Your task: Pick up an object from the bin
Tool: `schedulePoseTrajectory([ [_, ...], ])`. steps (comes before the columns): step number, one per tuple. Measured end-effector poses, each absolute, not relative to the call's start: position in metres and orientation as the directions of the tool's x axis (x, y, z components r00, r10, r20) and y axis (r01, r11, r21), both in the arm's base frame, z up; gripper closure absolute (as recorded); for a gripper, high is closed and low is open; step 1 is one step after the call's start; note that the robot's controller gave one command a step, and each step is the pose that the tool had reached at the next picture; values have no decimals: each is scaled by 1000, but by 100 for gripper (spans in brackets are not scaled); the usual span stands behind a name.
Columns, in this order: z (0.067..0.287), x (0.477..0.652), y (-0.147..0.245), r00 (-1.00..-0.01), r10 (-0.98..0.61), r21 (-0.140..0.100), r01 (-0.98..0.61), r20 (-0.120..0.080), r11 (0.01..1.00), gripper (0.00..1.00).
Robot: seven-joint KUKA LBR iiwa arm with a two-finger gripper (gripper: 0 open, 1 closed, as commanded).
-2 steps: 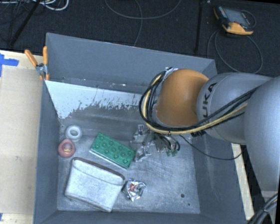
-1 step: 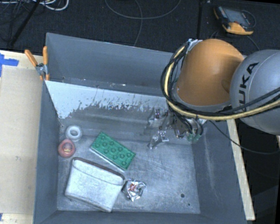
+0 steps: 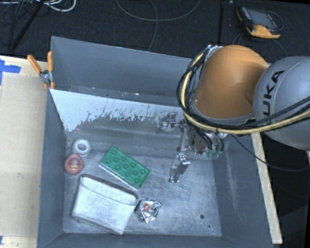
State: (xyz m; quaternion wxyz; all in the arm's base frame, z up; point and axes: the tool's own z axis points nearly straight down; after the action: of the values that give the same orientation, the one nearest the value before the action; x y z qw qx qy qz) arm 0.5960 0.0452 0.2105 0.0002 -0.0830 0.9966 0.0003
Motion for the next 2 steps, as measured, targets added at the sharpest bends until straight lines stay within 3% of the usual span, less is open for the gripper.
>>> schedulePoseTrajectory([
  [1, 70, 604, 77, -961, -277, 0, -277, -5, 961, 0],
  [2, 72, 618, 48, -805, -593, -4, -593, -10, 805, 0],
])
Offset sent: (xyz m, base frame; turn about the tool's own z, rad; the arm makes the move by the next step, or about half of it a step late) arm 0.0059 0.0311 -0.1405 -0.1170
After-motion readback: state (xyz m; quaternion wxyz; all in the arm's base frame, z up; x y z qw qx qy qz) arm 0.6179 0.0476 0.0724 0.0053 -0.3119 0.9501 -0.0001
